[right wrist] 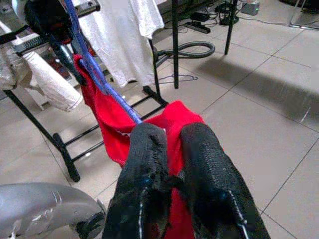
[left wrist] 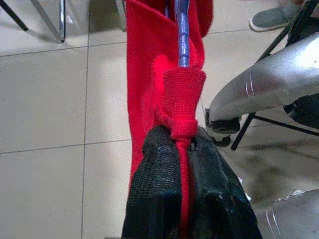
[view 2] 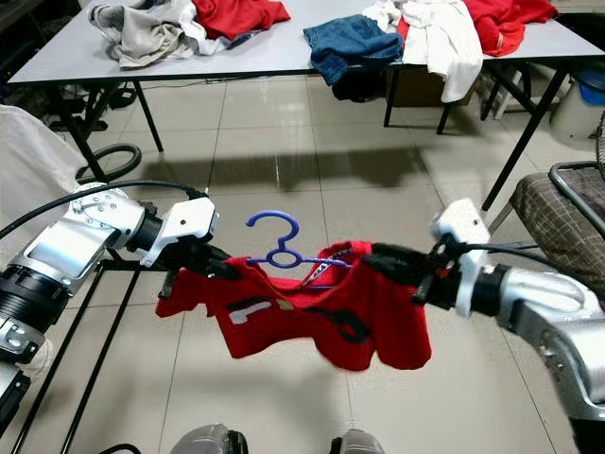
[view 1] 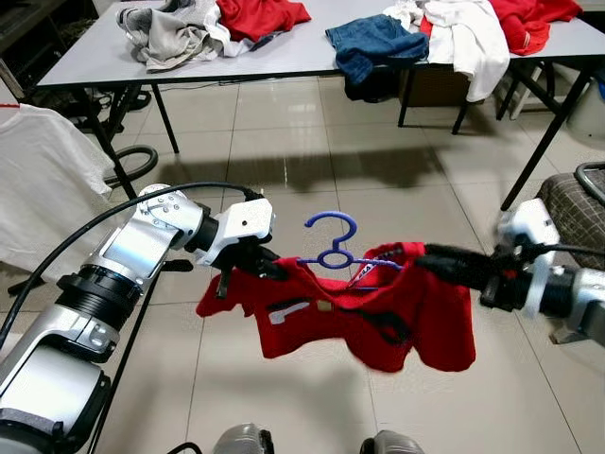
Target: Hang hanger
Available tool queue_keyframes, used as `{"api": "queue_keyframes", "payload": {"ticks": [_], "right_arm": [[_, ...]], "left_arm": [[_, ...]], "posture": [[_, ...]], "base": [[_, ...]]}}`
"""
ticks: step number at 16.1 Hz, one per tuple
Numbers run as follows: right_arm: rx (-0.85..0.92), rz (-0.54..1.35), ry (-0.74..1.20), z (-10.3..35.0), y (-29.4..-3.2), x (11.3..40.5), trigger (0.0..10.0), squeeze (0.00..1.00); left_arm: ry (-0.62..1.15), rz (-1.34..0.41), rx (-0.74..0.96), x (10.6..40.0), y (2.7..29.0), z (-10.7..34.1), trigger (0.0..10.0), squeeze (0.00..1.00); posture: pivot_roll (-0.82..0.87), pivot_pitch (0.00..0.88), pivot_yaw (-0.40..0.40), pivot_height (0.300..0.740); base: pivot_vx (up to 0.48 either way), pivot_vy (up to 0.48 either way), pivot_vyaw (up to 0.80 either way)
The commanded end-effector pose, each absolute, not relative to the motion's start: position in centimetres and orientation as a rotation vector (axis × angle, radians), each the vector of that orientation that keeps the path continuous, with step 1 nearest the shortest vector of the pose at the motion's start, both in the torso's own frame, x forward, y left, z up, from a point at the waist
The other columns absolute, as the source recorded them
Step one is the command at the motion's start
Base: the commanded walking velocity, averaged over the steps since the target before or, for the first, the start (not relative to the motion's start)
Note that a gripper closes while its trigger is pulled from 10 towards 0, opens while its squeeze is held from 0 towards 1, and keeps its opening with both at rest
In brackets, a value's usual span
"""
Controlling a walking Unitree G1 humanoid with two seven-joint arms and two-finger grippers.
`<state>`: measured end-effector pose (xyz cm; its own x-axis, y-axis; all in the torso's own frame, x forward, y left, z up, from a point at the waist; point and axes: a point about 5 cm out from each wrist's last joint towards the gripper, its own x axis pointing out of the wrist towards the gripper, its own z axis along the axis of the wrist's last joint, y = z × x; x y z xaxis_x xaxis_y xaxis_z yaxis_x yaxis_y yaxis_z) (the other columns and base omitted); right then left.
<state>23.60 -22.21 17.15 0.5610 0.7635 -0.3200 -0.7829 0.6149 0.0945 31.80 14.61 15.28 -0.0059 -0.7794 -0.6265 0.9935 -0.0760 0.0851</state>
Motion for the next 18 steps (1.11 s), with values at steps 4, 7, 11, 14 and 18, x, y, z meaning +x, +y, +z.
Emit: {"api": "queue_keyframes", "payload": {"ticks": [4, 7, 11, 14, 18], "right_arm": [[-0.094, 1.033, 0.394, 18.1, -21.8, 22.7, 10.0, 1.0], [-0.098, 1.008, 0.314, 18.3, -20.3, 23.7, 10.0, 1.0], [-0.193, 1.087, 0.247, 20.6, -21.6, 23.8, 10.0, 1.0], [-0.288, 1.189, 0.298, 20.7, -21.6, 23.7, 10.0, 1.0], [-0.422, 1.253, 0.326, 19.4, -20.1, 25.5, 10.0, 0.0]], "left_arm": [[0.466, -1.53, 0.662, 32.1, 15.0, 15.4, 0.0, 0.0], [0.449, -1.533, 0.642, 32.0, 14.3, 15.2, 0.0, 0.0], [0.423, -1.576, 0.619, 31.9, 14.1, 15.5, 0.0, 0.0], [0.409, -1.616, 0.618, 31.7, 13.4, 15.9, 0.0, 0.0], [0.396, -1.662, 0.634, 31.5, 11.5, 16.0, 0.0, 0.0]], "posture": [[-0.17, 0.0, 0.062, 0.74], [-0.17, 0.0, 0.053, 0.74], [-0.17, 0.0, 0.056, 0.74], [-0.18, 0.0, 0.058, 0.74], [-0.17, 0.0, 0.047, 0.74]], "base": [[0.0, 0.0, 0.0], [0.0, 0.0, 0.0], [0.0, 0.0, 0.0], [0.0, 0.0, 0.0], [0.0, 0.0, 0.0]]}}
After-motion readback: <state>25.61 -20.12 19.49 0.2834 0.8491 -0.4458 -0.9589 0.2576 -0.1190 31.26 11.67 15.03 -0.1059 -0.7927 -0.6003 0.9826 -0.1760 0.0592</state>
